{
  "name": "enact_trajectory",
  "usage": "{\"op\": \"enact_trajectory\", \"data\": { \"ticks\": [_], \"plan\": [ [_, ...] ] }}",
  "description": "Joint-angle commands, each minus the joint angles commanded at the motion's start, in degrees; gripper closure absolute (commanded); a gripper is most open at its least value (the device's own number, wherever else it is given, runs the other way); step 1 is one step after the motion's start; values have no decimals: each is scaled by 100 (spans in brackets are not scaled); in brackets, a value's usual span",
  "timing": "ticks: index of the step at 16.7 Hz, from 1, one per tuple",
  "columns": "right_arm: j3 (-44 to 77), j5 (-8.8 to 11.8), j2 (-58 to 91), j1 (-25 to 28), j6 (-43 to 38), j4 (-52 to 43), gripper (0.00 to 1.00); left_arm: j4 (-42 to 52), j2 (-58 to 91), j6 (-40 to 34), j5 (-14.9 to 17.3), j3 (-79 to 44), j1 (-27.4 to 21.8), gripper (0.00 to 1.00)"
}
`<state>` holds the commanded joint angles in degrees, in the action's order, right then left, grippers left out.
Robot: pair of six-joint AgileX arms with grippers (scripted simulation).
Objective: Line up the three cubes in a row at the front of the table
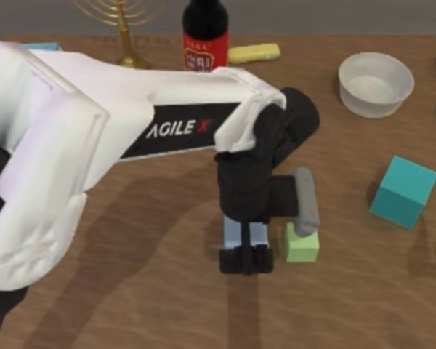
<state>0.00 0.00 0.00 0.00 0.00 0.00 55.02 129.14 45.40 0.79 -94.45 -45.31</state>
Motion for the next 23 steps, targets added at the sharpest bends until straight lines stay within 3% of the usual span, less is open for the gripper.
{"op": "enact_trajectory", "data": {
  "ticks": [7, 14, 19, 23],
  "plan": [
    [0, 0, 0, 0, 0, 0, 0, 101, -25, 0, -5, -89, 25, 0],
    [0, 0, 0, 0, 0, 0, 0, 1344, -397, -2, -4, -938, 127, 0],
    [0, 0, 0, 0, 0, 0, 0, 1356, -394, -3, -4, -948, 98, 0],
    [525, 12, 528, 77, 275, -359, 0, 968, -981, -247, -56, -413, 399, 0]
  ]
}}
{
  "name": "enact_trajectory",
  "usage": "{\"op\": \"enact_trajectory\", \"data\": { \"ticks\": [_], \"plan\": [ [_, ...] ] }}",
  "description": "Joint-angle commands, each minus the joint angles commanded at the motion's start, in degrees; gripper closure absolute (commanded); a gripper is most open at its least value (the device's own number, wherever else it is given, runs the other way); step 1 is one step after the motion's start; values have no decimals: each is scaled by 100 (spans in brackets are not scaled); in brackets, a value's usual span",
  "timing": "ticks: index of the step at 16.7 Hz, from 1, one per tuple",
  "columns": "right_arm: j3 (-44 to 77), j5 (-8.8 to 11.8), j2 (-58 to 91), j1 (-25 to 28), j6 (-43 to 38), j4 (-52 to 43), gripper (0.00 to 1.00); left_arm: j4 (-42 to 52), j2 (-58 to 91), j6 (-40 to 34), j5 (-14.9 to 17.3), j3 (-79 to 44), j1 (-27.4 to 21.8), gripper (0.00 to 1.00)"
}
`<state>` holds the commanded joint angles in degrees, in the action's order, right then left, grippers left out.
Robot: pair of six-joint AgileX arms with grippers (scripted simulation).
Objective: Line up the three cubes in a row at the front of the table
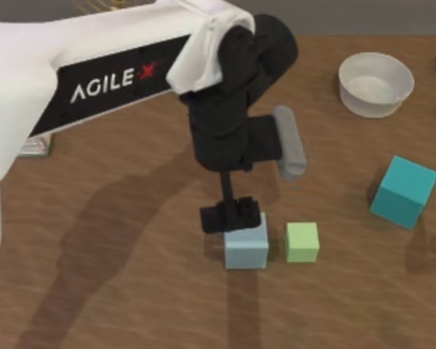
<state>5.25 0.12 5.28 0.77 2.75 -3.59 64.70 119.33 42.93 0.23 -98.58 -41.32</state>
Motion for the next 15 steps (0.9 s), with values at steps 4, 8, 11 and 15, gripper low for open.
{"op": "enact_trajectory", "data": {
  "ticks": [4, 8, 11, 15],
  "plan": [
    [1242, -8, 1372, 139, 630, -833, 0, -836, -1487, -550, -64, 1305, 653, 0],
    [2870, -25, 3609, 325, 1492, -2005, 0, -1923, -3582, -1297, -94, 3139, 1485, 0],
    [4128, -35, 5515, 482, 2185, -2964, 0, -2828, -5361, -1929, -94, 4669, 2143, 0],
    [5738, -39, 7802, 696, 3080, -4198, 0, -4058, -7770, -2776, -77, 6656, 2964, 0]
  ]
}}
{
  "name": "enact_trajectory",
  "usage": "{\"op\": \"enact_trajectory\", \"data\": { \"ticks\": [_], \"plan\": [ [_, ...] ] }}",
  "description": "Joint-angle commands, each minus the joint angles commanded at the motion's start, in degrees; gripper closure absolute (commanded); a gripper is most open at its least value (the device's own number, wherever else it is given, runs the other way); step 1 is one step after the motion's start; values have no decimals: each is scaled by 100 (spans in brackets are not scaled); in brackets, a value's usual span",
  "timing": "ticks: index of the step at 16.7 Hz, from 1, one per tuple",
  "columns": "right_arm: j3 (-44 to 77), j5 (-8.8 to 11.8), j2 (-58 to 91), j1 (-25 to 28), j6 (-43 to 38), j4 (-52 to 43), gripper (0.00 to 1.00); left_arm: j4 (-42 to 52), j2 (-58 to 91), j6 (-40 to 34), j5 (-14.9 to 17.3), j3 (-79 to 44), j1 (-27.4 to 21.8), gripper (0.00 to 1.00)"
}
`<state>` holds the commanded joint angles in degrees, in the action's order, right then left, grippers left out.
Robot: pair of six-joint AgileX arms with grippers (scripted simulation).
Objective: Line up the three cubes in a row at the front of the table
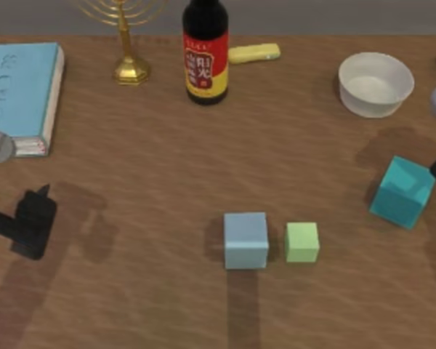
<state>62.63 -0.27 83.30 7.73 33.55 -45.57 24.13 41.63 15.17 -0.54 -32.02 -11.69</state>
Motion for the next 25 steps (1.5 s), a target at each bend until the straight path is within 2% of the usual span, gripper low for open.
{"op": "enact_trajectory", "data": {
  "ticks": [6, 12, 18, 25],
  "plan": [
    [1978, 11, 2432, 246, 1020, -1329, 0, -1632, -2982, -1055, 36, 2298, 921, 0],
    [2860, 17, 3399, 343, 1444, -1836, 0, -2412, -4163, -1517, 54, 3202, 1283, 0],
    [2796, 17, 3446, 325, 1451, -1742, 0, -2412, -4163, -1517, 54, 3202, 1283, 0],
    [1902, 12, 4036, 350, 1425, -204, 0, -2412, -4163, -1517, 54, 3202, 1283, 0]
  ]
}}
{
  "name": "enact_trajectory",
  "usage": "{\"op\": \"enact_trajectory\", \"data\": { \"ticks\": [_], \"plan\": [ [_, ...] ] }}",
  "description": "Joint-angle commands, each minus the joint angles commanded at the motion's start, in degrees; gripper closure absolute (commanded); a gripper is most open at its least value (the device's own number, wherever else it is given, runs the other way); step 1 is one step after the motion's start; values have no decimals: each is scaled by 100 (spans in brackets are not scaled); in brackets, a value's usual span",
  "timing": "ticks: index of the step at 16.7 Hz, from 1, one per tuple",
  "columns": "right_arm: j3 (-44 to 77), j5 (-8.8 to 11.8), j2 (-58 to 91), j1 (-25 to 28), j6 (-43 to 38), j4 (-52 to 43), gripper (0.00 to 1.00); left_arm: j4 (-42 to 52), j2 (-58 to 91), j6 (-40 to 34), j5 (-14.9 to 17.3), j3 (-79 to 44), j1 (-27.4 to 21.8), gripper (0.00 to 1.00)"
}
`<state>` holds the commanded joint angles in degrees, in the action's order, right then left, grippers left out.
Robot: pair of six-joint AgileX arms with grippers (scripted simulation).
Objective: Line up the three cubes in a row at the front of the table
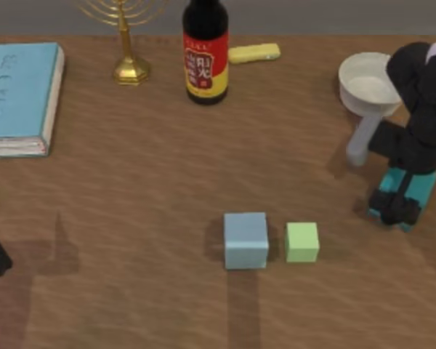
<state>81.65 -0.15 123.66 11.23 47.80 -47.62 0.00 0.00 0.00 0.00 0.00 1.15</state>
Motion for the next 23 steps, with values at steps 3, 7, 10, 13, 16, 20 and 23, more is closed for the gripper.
{"op": "enact_trajectory", "data": {
  "ticks": [3, 7, 10, 13, 16, 20, 23],
  "plan": [
    [-103, -1, 82, 3, -1, 148, 0, 0, 0, 0, 0, 0, 0, 0],
    [-103, -1, 82, 3, -1, 148, 15, 0, 0, 0, 0, 0, 0, 0],
    [-103, -1, 82, 3, -1, 148, 38, 0, 0, 0, 0, 0, 0, 0],
    [-103, -1, 82, 3, -1, 148, 60, 0, 0, 0, 0, 0, 0, 0],
    [-103, -1, 82, 3, -1, 148, 83, 0, 0, 0, 0, 0, 0, 0],
    [-103, -1, 82, 3, -1, 148, 100, 0, 0, 0, 0, 0, 0, 0],
    [-103, -1, 82, 3, -1, 148, 100, 0, 0, 0, 0, 0, 0, 0]
  ]
}}
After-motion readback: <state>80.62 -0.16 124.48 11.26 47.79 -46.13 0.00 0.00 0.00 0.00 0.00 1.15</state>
